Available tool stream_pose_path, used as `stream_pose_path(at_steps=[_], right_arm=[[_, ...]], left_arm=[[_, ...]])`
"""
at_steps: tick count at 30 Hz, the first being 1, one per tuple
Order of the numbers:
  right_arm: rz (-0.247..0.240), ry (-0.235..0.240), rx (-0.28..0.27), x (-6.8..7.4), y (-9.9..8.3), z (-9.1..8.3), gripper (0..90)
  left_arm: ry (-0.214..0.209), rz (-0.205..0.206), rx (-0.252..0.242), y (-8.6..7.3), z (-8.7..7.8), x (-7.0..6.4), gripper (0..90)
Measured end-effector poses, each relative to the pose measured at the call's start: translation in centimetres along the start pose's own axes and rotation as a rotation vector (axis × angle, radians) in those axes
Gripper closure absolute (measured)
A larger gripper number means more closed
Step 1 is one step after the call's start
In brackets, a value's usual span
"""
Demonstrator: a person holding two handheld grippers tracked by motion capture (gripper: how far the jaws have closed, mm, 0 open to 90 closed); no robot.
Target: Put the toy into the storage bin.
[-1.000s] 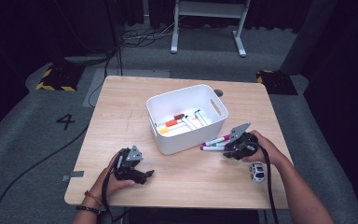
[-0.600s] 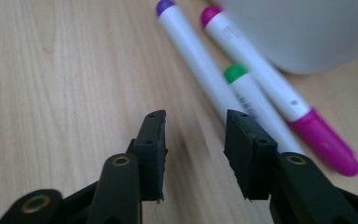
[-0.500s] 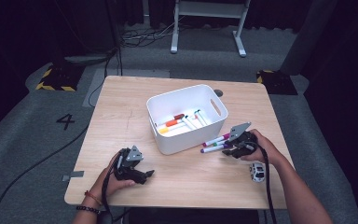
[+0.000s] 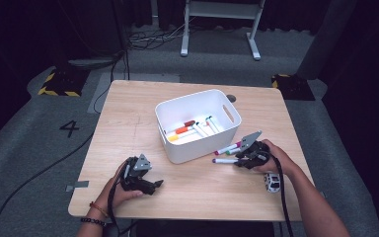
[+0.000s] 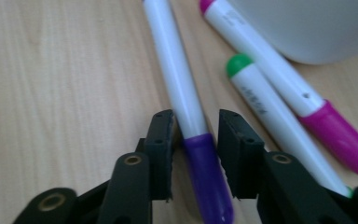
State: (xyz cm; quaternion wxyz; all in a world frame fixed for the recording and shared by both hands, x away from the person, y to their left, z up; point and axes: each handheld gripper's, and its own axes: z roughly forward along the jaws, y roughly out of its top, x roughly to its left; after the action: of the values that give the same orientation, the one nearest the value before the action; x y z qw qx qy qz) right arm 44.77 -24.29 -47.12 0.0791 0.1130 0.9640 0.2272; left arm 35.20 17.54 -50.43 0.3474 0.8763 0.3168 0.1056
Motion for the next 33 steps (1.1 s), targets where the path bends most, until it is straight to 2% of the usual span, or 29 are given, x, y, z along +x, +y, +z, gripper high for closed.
stream_pose_path(at_steps=[2, 4, 5, 7, 11, 12, 16, 20, 23, 26, 31, 33], right_arm=[[-0.001, 0.030, -0.012, 0.1, 0.0, 0.1, 70.3], [0.001, 0.037, -0.009, 0.1, 0.0, 0.1, 72.9], [0.023, 0.048, -0.005, 0.2, 0.0, 0.0, 73.6], [0.033, 0.057, -0.006, 0.2, -0.1, 0.0, 74.1], [0.013, 0.058, -0.004, 0.4, -0.1, 0.0, 74.4], [0.010, 0.075, -0.011, 0.6, -0.1, 0.0, 74.4], [-0.005, 0.072, -0.032, 1.2, -0.1, -0.6, 74.5], [-0.005, 0.065, -0.107, 1.5, 0.0, -2.3, 74.5], [-0.007, 0.041, -0.168, 1.7, 0.1, -4.3, 74.5], [-0.031, 0.007, -0.239, 1.9, 0.3, -6.4, 74.5], [-0.030, -0.023, -0.359, 2.3, 1.1, -9.7, 74.5], [-0.046, -0.036, -0.386, 2.4, 1.7, -10.7, 74.5]], left_arm=[[0.000, 0.000, 0.000, 0.0, 0.0, 0.0, 12.5], [-0.001, -0.001, 0.000, 0.0, 0.0, 0.0, 12.5], [-0.002, 0.001, 0.002, 0.0, 0.0, 0.0, 12.5], [0.000, 0.001, 0.002, 0.0, 0.0, 0.0, 12.5], [0.000, -0.001, 0.000, 0.0, 0.0, 0.0, 12.5], [-0.001, 0.001, 0.002, 0.0, 0.0, 0.0, 12.5], [0.000, 0.002, 0.001, 0.0, 0.0, 0.0, 12.5], [0.000, -0.003, -0.001, 0.0, 0.0, 0.0, 12.5], [0.000, 0.000, 0.000, 0.0, 0.0, 0.0, 12.5], [0.000, -0.002, -0.002, 0.0, 0.0, 0.0, 12.5], [0.000, 0.002, 0.001, 0.0, 0.0, 0.0, 12.5], [0.000, 0.002, 0.001, 0.0, 0.0, 0.0, 12.5]])
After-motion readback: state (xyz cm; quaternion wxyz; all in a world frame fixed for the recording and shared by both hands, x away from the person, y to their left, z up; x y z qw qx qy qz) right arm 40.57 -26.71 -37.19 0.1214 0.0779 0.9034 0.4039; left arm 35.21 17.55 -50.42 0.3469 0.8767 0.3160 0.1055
